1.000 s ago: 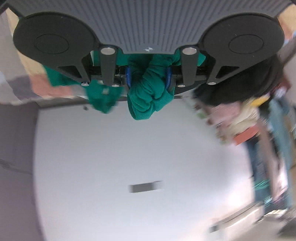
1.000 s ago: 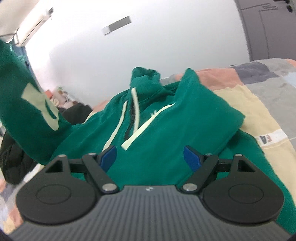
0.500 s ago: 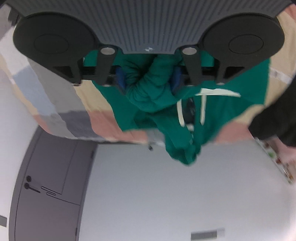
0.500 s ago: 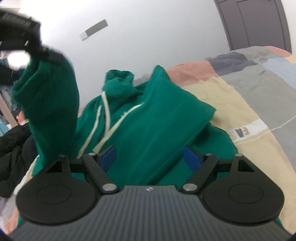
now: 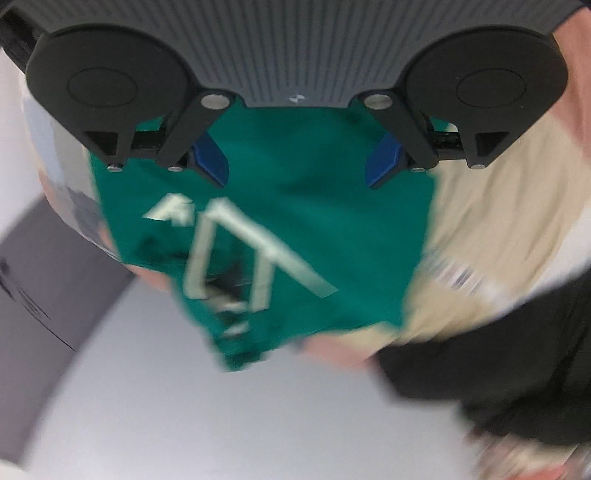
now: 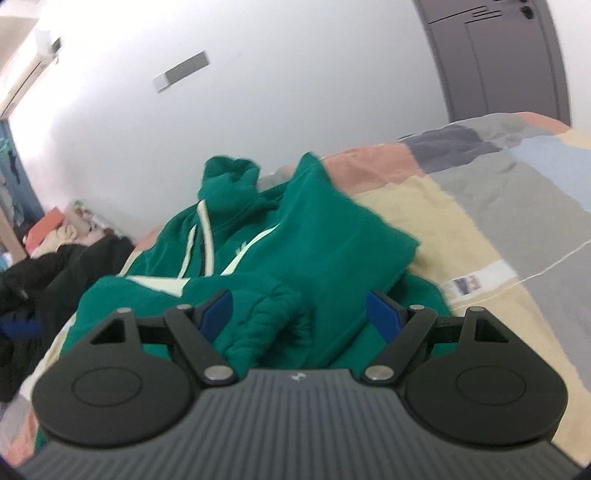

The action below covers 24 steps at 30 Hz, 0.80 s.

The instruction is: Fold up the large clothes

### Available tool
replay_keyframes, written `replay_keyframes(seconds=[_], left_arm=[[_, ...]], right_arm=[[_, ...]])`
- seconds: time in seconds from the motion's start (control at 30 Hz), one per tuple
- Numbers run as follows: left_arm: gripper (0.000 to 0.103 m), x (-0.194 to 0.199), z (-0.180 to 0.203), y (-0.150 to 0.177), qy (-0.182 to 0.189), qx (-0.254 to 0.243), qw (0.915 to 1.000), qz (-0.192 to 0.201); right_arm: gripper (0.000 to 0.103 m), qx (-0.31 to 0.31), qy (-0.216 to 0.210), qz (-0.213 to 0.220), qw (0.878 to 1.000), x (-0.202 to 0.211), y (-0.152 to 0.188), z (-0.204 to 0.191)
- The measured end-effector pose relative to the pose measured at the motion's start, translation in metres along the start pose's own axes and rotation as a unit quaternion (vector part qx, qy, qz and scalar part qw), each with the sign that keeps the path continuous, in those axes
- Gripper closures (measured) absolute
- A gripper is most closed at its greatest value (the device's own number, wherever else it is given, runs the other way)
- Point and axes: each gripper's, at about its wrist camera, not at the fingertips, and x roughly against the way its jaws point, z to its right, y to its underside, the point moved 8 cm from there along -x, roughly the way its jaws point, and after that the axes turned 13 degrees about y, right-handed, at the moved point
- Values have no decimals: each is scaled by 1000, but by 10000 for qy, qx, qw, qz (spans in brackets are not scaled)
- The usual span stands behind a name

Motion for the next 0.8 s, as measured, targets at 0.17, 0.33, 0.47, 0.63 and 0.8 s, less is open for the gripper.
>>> replay_keyframes(seconds=[0.17,0.33,0.47,0.63,0.8], left_arm=[[20,-17,-64,9,155,1021,9947,-1],[33,-45,-83,8,249,1414,9896,47],[53,-61,-91,12,115,1367,9905,52],[75,-48,-91,1,302,1359,9902,148],[75,-41,-104,-4,245,1542,9876,172]], right_arm=[[22,275,22,-12,9996,-7,5,-16],[23,417,114,-151,9989,-20,12,-23],[28,553,218,-274,9979,-35,20,-28],[54,1081,283,-97,9937,-37,21,-44],[59,1174,-64,221,9928,-19,11,-56]])
